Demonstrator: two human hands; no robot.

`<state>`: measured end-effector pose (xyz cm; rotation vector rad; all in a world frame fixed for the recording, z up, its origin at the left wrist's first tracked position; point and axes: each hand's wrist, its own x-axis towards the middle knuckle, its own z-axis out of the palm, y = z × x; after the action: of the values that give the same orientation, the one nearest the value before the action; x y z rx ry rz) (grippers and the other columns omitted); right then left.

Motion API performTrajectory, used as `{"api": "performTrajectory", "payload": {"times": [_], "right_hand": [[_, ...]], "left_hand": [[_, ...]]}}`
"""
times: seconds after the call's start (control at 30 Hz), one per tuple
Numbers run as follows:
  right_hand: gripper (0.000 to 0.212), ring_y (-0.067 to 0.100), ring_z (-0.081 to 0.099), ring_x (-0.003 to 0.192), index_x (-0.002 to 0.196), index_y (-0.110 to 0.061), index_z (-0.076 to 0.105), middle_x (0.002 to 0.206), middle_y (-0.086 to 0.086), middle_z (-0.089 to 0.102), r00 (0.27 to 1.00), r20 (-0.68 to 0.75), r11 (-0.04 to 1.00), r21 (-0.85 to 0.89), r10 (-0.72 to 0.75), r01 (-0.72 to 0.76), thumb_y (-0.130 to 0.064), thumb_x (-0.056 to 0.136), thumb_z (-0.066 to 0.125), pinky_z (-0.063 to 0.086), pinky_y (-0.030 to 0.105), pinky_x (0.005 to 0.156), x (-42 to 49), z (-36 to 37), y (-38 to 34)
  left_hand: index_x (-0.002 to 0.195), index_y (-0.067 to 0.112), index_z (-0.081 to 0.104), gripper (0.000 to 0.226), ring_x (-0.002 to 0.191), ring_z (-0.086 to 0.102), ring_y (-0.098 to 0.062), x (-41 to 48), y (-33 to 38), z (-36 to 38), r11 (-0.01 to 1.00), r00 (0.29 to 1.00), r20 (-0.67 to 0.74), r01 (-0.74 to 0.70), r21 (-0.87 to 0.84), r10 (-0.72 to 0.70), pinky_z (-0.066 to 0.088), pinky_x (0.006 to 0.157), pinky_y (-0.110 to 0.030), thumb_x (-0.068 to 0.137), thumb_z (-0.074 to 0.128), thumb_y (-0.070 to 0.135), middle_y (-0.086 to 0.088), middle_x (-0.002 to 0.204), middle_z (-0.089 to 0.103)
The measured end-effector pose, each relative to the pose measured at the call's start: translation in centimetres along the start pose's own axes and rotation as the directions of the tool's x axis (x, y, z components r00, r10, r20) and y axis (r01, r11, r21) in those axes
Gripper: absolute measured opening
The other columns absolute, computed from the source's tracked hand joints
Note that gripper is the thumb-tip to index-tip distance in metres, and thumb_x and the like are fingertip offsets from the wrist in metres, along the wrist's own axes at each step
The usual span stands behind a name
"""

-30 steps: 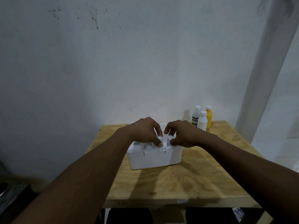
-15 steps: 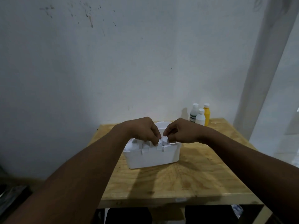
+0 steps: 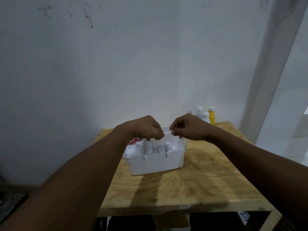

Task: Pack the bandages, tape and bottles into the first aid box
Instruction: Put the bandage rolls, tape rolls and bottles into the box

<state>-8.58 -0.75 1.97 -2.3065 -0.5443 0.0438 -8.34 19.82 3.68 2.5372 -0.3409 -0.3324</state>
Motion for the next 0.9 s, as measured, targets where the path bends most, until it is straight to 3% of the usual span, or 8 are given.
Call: {"api": "performTrajectory", "payload": {"times": [0.07,0.2,0.33,0.43,0.53,0.7,0.9], "right_hand": [[0.013,0.017,0.071,0.082,0.096,-0.012,0.075,0.087,0.0,0.074,0.996,-0.084,1.0,-0.019,-0.005,0.004,-0.015,0.085,0.068,0.059,0.033,0.08,0.4,-1.0,0.1],[0.013,0.016,0.07,0.082,0.092,-0.014,0.076,0.085,0.0,0.074,0.979,-0.202,0.999,-0.03,0.031,-0.038,-0.017,0.084,0.066,0.056,0.03,0.075,1.1,-3.5,1.0],[0.016,0.016,0.066,0.087,0.095,-0.011,0.075,0.092,0.0,0.073,0.94,-0.335,0.994,-0.061,0.068,-0.093,-0.016,0.085,0.063,0.052,0.027,0.073,1.6,-6.1,3.0],[0.015,0.015,0.063,0.089,0.094,-0.013,0.073,0.096,0.002,0.072,0.903,-0.413,0.984,-0.075,0.116,-0.161,-0.018,0.084,0.063,0.045,0.024,0.067,2.1,-7.6,5.6],[0.018,0.017,0.06,0.087,0.098,-0.015,0.071,0.098,0.004,0.069,0.871,-0.451,0.969,-0.05,0.194,-0.242,-0.018,0.083,0.062,0.044,0.024,0.061,2.4,-8.6,8.4],[0.027,0.02,0.06,0.084,0.107,-0.016,0.068,0.104,0.008,0.066,0.858,-0.443,0.949,-0.046,0.261,-0.313,-0.015,0.082,0.06,0.046,0.03,0.069,3.0,-8.9,12.0],[0.035,0.02,0.057,0.093,0.118,-0.018,0.062,0.11,0.009,0.065,0.863,-0.449,0.946,-0.104,0.23,-0.306,-0.017,0.083,0.063,0.045,0.031,0.078,4.3,-9.2,15.0]], "left_hand": [[0.103,0.012,0.081,0.022,0.08,0.066,-0.013,0.6,0.4,-0.1,1.0,0.999,-0.044,-0.008,0.023,0.009,0.054,0.067,-0.025,0.087,0.067,0.018,0.0,0.106,0.077],[0.099,0.017,0.081,0.02,0.096,0.07,-0.016,2.6,1.2,0.1,0.999,0.993,-0.115,-0.032,0.023,0.034,0.061,0.086,-0.034,0.084,0.068,0.019,0.004,0.103,0.077],[0.103,0.017,0.08,0.019,0.087,0.064,-0.008,4.8,2.9,1.2,0.993,0.978,-0.182,-0.095,0.065,0.105,0.05,0.073,-0.02,0.088,0.069,0.019,0.007,0.094,0.071],[0.106,0.015,0.078,0.021,0.08,0.06,-0.008,6.6,4.4,2.2,0.99,0.971,-0.196,-0.127,0.066,0.137,0.045,0.071,-0.019,0.087,0.07,0.019,0.009,0.083,0.063],[0.112,0.016,0.076,0.028,0.087,0.064,-0.016,8.8,5.6,3.5,0.988,0.969,-0.195,-0.141,0.058,0.149,0.048,0.076,-0.024,0.084,0.072,0.02,0.001,0.091,0.066],[0.118,0.019,0.071,0.036,0.105,0.065,-0.022,12.6,7.4,5.7,0.983,0.963,-0.205,-0.157,0.099,0.175,0.056,0.092,-0.037,0.082,0.074,0.023,-0.004,0.114,0.068],[0.126,0.02,0.064,0.047,0.108,0.065,-0.025,16.1,9.0,7.6,0.979,0.948,-0.256,-0.163,0.121,0.189,0.057,0.091,-0.043,0.081,0.077,0.029,-0.005,0.121,0.066]]}}
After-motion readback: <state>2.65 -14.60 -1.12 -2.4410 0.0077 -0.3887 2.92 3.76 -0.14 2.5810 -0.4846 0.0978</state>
